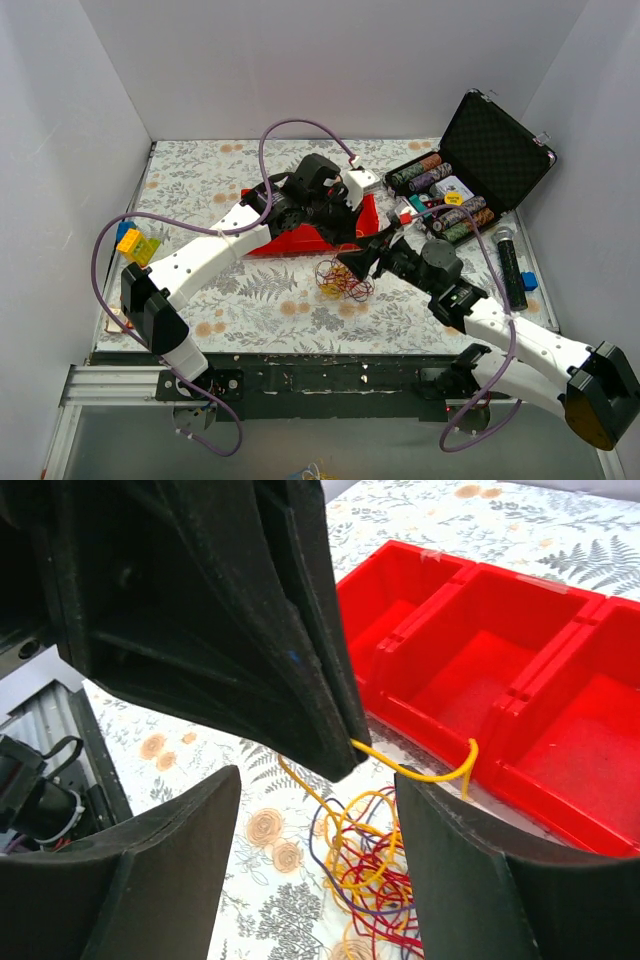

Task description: Untangle the cables

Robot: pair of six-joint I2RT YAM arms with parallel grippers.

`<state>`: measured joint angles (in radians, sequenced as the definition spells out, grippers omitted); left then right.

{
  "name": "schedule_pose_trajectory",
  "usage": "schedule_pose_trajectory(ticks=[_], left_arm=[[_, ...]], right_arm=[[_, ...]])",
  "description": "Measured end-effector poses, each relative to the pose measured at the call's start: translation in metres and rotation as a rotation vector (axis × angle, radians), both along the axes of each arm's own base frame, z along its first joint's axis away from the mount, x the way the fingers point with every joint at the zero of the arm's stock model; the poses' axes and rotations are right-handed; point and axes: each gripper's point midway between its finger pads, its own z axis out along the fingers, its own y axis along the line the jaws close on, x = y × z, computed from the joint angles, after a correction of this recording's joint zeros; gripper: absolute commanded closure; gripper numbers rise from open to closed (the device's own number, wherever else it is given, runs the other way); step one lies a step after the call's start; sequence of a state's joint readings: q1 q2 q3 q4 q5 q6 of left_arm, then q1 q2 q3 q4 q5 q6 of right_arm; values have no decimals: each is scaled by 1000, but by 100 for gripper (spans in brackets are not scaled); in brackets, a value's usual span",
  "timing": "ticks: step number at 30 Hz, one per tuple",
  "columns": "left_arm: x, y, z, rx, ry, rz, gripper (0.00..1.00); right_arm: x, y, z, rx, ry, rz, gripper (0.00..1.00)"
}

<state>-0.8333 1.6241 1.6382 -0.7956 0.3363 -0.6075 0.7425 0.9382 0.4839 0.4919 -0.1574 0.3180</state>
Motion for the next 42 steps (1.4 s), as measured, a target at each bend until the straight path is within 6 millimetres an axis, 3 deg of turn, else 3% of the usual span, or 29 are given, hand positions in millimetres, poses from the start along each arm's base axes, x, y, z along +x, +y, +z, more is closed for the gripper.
schedule_pose_trajectory(ticks=[6, 11, 20, 22, 25, 29, 33, 39, 42], left_arm=[[1, 0, 1, -4, 12, 30, 100], [4, -3, 18, -34, -3, 38, 100], [4, -4, 31, -57, -17, 41, 100], [5, -4, 43, -72, -29, 43, 100], [10, -6, 82, -132, -90, 58, 100], [14, -2, 155, -272, -221, 92, 100], [-6, 21, 215, -417, -321, 113, 100], [-45, 65, 329, -678, -506, 124, 99], [-50, 81, 365, -758, -587, 158, 99]], right_arm=[[2, 18, -9, 19, 27, 45, 37], [2, 34, -24, 12, 76, 85, 42], [0, 38, -24, 47, 91, 95, 47], [0, 39, -27, 48, 95, 94, 48], [0, 40, -41, 33, 120, 95, 46], [-5, 38, -70, -2, 181, 95, 45], [-10, 35, -89, -27, 222, 97, 44], [-19, 35, -113, -63, 278, 117, 41], [-25, 34, -127, -95, 313, 121, 38]])
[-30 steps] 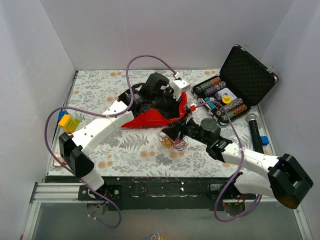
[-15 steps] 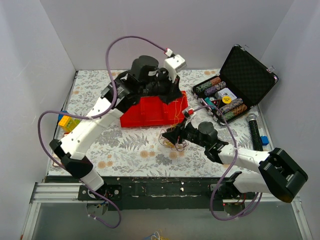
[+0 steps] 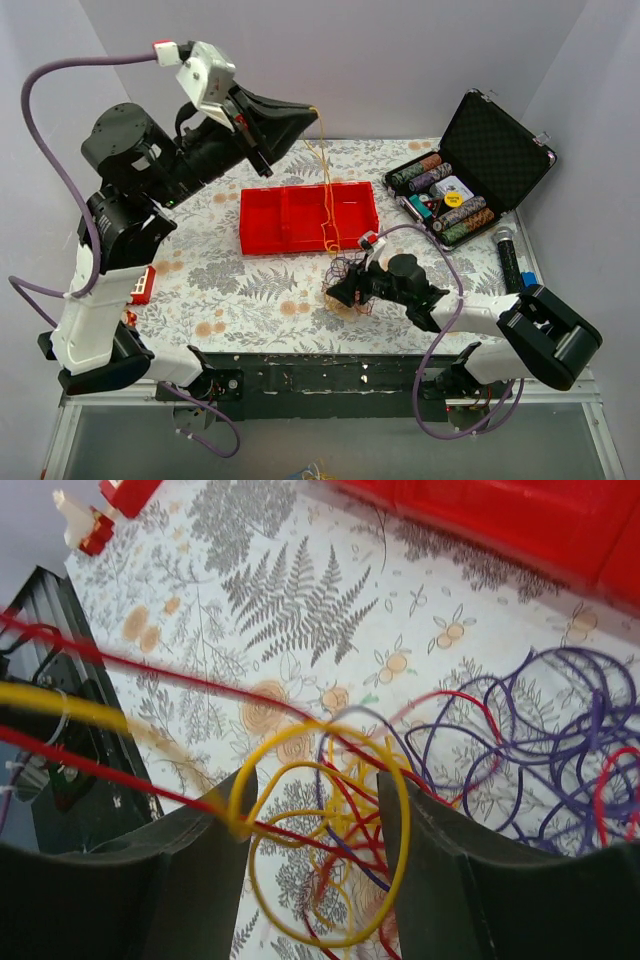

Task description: Untangle the cables

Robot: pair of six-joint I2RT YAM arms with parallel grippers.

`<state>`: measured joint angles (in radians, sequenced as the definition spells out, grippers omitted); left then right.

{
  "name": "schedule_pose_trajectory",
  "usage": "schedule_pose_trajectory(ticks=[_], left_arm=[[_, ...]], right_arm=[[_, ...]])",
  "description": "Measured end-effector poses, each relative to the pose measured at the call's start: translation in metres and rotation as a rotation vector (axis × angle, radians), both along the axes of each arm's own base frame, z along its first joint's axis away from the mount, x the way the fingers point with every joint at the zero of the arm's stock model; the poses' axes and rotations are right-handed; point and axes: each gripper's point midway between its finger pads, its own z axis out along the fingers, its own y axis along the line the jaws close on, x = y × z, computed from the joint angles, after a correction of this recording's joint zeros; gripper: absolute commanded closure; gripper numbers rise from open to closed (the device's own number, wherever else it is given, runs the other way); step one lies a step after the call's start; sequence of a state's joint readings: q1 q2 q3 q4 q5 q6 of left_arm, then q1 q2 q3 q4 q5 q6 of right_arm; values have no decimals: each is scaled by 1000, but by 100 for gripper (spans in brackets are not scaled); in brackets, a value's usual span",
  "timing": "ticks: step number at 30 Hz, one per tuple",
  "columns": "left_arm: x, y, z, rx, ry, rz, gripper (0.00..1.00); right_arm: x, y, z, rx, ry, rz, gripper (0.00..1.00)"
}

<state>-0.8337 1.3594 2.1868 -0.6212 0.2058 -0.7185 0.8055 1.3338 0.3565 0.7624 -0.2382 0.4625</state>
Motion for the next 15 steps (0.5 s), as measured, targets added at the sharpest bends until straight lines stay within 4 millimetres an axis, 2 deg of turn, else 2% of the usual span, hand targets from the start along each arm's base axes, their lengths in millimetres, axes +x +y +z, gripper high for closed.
schedule_pose_trajectory(ticks=[2, 9, 15], left_arm=[[3, 8, 17, -47, -36, 45, 99], [29, 34, 58, -178, -148, 246, 100], [29, 74, 106, -332, -287, 409, 98]], right_arm=[[-5, -3, -9, -19, 21, 4, 37], [-25, -14, -41, -102, 92, 14, 37], [-34, -22, -57, -155, 132, 12, 39]])
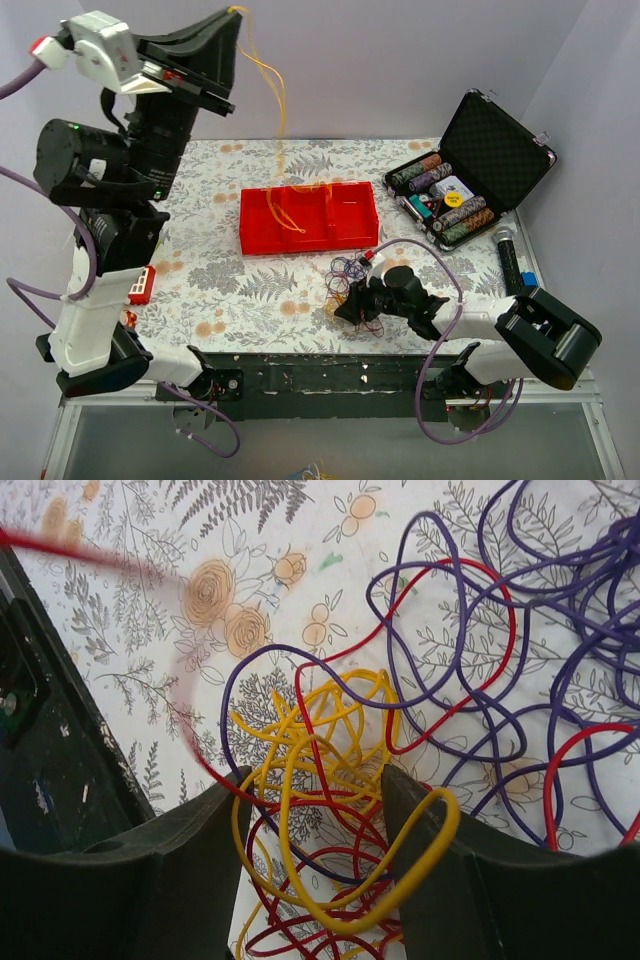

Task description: Untangle the cables

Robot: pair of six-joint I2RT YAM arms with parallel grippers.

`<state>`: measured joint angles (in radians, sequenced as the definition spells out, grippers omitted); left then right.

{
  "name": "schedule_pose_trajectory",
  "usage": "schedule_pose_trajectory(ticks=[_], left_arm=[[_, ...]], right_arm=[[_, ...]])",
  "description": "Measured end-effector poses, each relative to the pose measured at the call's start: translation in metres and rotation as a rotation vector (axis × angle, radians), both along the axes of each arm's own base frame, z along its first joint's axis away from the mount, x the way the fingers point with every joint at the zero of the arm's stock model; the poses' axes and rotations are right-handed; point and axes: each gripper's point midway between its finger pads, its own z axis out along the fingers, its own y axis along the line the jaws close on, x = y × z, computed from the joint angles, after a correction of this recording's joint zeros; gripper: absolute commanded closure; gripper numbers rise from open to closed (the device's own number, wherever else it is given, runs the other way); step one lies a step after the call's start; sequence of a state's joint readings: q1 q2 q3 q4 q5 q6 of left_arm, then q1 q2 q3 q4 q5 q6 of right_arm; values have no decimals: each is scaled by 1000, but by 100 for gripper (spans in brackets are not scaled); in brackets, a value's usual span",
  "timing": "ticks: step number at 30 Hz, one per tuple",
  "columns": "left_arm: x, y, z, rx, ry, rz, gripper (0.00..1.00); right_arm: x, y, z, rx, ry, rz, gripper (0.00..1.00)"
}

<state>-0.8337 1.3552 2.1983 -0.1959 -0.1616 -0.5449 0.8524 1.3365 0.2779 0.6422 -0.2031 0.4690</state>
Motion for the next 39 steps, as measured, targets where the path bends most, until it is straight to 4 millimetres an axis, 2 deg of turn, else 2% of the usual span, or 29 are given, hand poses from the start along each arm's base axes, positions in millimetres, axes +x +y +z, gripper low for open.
schedule_pose_trajectory(ticks=[4, 8, 12, 16, 19, 24, 30, 33, 39], left_arm=[[-11, 24, 20, -61, -66, 56, 95], [-18, 30, 14, -50, -68, 54, 96], [-14, 24, 6, -26, -55, 50, 97], [0, 13, -11, 15, -31, 74, 100], [17, 6, -32, 52, 4, 122, 100], [53, -2, -85, 130, 94, 244, 100], [84, -9, -144, 227, 183, 357, 100], [96, -4, -162, 248, 207, 405, 100], [120, 22, -178, 237, 243, 484, 100]], right_arm=[[-3, -5, -6, -22, 15, -7, 40], [-3, -9, 7, -22, -12, -16, 39], [7, -5, 48, 21, -107, -21, 38], [20, 2, 103, 94, -228, -33, 39], [22, 3, 124, 123, -276, -29, 42], [19, -1, 121, 104, -270, -24, 45], [15, -6, 114, 91, -258, -23, 46], [12, -9, 109, 83, -251, -23, 47], [7, -15, 101, 79, -241, -25, 48]])
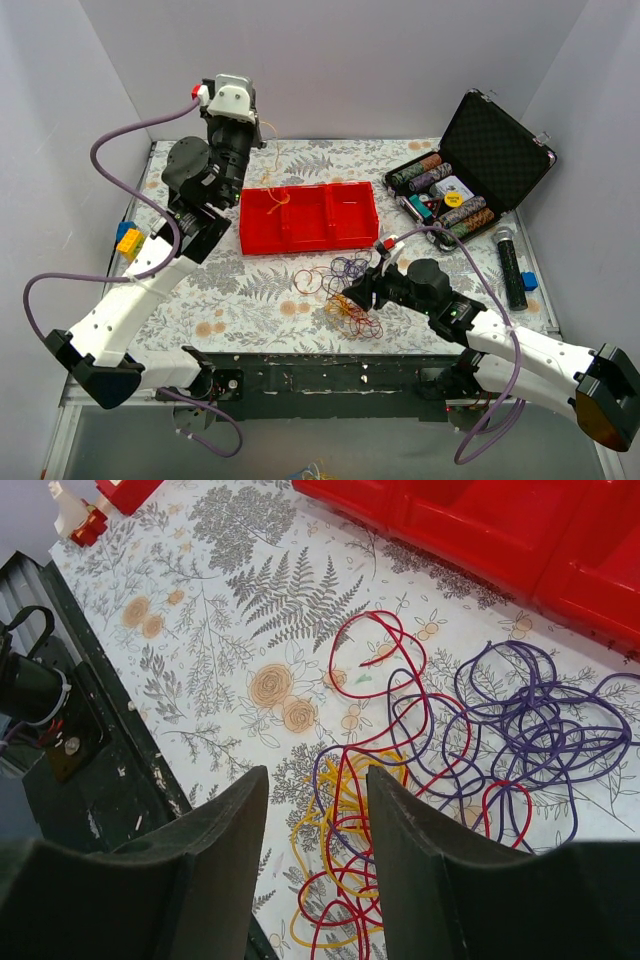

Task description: Untangle the cables

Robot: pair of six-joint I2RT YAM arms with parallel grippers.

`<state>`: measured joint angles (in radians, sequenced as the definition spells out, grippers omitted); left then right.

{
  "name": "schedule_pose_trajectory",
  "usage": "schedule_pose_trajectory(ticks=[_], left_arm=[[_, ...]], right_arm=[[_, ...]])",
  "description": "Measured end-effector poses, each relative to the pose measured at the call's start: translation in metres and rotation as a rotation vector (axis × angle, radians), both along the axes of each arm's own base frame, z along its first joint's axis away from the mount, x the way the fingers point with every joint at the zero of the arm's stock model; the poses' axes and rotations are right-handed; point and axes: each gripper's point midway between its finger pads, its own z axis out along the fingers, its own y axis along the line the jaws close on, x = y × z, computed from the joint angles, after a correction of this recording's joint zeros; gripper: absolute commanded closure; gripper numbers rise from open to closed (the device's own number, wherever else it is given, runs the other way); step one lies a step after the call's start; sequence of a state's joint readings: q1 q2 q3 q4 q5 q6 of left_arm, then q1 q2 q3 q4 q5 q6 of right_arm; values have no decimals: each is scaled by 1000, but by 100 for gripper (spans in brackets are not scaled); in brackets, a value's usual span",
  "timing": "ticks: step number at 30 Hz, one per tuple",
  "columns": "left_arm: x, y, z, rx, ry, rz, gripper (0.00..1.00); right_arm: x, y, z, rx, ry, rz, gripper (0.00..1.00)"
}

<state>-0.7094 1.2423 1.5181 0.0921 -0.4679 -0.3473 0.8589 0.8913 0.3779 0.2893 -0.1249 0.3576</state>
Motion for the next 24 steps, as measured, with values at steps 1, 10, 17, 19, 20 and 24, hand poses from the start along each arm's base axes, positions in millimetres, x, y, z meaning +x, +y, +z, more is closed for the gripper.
schedule_pose_trajectory(ticks=[1, 10, 17, 19, 20, 24], left_arm=[[4, 5, -3, -4, 6, 12, 100], [38, 26, -53, 8, 96, 59, 100], [64, 22, -98, 57, 176, 68, 100], [70, 27, -106, 63, 189, 81, 100], [73, 30, -108, 64, 192, 91, 100], [78, 38, -105, 52, 176, 108, 100]], right_arm=[[0, -1, -1, -2, 3, -2, 48], [1, -3, -7, -11, 10, -20, 50], [1, -4, -7, -11, 9, -23, 52], [2, -4, -7, -11, 9, -23, 52], [2, -4, -7, -12, 9, -26, 52], [1, -5, -11, -17, 13, -27, 52]])
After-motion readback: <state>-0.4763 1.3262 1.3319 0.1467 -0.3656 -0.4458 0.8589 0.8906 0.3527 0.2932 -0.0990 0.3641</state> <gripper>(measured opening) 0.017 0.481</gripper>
